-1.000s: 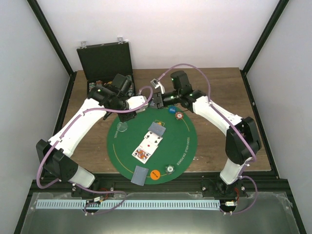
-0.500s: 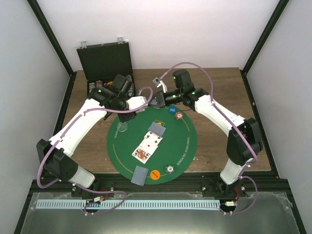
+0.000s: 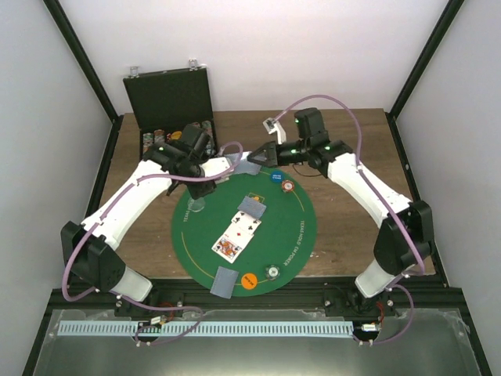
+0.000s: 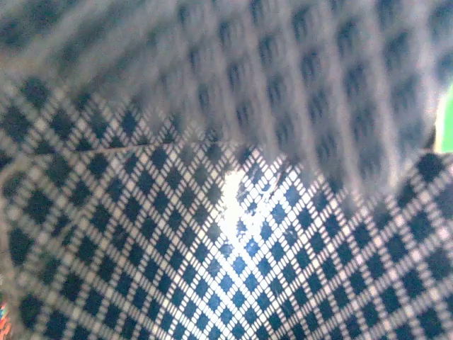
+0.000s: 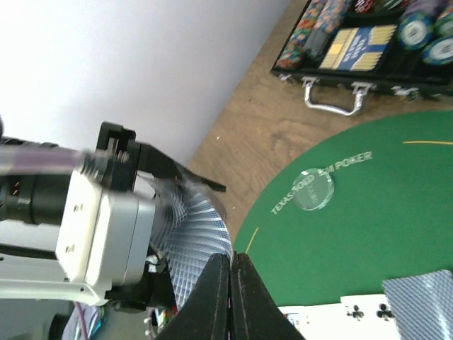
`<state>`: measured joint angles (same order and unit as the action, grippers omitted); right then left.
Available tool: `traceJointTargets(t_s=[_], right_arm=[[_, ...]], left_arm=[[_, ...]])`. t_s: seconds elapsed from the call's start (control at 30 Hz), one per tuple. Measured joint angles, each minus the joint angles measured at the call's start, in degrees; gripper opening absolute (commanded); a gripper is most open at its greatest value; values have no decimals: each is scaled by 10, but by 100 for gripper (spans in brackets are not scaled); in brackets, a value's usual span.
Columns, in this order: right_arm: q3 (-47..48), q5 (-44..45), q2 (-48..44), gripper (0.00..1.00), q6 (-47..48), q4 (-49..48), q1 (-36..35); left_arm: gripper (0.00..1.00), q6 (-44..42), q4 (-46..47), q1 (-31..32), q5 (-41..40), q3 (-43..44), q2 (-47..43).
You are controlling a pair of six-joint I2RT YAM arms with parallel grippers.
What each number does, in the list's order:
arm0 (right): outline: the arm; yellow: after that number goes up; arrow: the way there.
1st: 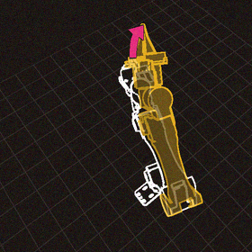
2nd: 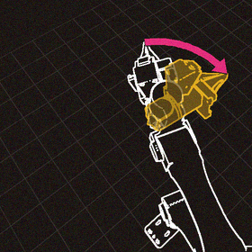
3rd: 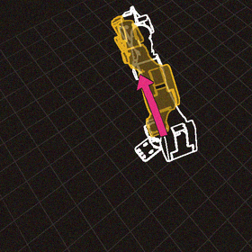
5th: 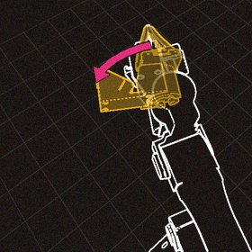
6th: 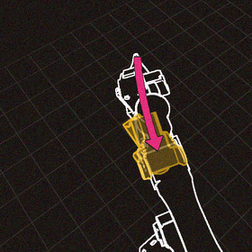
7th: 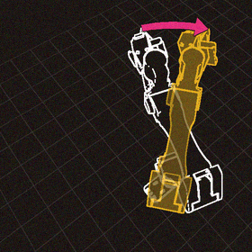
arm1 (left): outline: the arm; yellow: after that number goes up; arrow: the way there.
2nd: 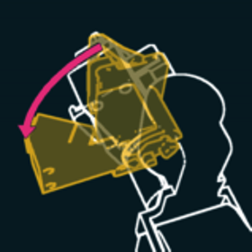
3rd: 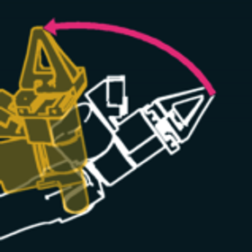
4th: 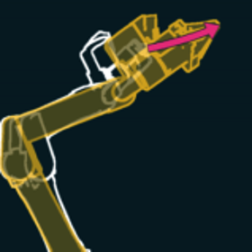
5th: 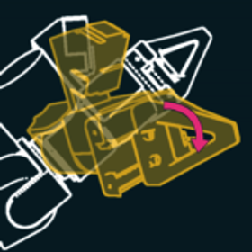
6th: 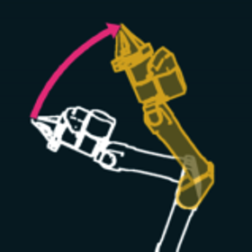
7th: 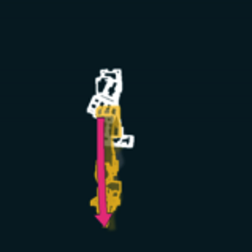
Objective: Distribute texas hold em gaming equipment
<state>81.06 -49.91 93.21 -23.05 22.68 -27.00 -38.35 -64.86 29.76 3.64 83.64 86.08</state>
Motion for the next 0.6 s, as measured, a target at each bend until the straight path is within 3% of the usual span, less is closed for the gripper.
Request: traceJointTargets(t_s=[0.2,0.33,0.6], right_arm=[[-54,45,-58,1,-23,-40,31],[-151,107,-81,1,-57,-108,32],[-283,182,5,1,-129,-227,31]], left_arm=[[39,22,30,-54,6,-9,0],[39,31,45,-77,6,-22,0],[39,40,53,-85,11,-40,-2]])
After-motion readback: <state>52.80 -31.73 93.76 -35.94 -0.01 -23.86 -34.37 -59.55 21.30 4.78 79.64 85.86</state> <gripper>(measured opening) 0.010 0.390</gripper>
